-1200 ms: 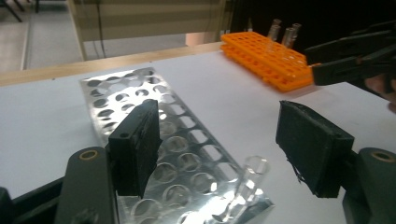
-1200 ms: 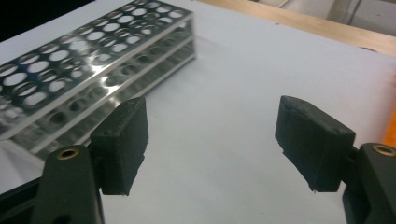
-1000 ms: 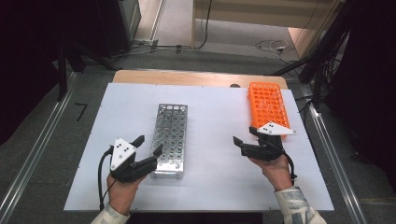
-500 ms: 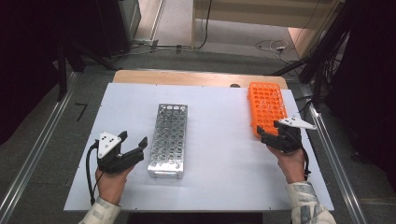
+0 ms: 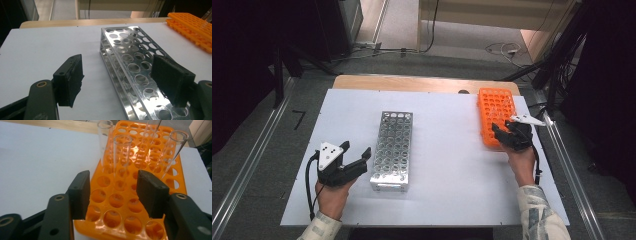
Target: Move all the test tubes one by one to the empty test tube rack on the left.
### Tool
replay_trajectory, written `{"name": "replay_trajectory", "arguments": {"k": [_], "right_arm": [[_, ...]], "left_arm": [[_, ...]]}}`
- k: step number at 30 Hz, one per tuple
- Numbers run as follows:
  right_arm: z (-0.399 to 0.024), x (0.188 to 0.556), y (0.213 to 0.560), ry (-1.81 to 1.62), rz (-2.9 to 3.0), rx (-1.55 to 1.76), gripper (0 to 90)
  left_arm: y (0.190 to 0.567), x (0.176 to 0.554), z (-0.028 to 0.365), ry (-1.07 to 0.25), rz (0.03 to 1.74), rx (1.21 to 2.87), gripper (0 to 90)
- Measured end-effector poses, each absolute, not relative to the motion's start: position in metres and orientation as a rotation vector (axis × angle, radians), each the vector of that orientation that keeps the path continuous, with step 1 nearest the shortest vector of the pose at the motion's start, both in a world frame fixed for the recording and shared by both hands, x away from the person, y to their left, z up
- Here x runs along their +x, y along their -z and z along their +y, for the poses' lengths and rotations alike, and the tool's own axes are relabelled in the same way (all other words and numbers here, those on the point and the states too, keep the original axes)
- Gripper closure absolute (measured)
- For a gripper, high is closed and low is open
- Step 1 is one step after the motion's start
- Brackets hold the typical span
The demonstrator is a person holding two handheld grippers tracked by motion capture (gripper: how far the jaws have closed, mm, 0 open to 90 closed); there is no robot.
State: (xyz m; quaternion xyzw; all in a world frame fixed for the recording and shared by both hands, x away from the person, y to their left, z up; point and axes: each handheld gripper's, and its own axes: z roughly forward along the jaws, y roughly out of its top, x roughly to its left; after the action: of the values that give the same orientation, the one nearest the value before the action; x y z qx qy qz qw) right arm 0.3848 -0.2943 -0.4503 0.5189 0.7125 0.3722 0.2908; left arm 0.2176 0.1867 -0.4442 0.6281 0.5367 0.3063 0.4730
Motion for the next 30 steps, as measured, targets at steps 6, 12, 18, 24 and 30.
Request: {"name": "replay_trajectory", "arguments": {"k": [6,12,18,24,30], "right_arm": [[-0.294,0.399,0.458,-0.946,1.904,1.390,55.6],[-0.289,0.406,0.459,-0.922,1.908,1.356,63.9],[-0.288,0.410,0.461,-0.902,1.914,1.352,72.5],[-0.291,0.407,0.456,-0.931,1.895,1.352,72.9],[-0.293,0.401,0.437,-0.976,1.867,1.335,73.0]], "left_arm": [[0.444,0.218,0.186,-0.751,1.311,1.542,25.9],[0.444,0.217,0.186,-0.751,1.311,1.547,26.1],[0.444,0.217,0.186,-0.749,1.310,1.545,26.3],[0.444,0.216,0.186,-0.747,1.307,1.542,26.3],[0.443,0.216,0.186,-0.750,1.306,1.543,26.1]]}}
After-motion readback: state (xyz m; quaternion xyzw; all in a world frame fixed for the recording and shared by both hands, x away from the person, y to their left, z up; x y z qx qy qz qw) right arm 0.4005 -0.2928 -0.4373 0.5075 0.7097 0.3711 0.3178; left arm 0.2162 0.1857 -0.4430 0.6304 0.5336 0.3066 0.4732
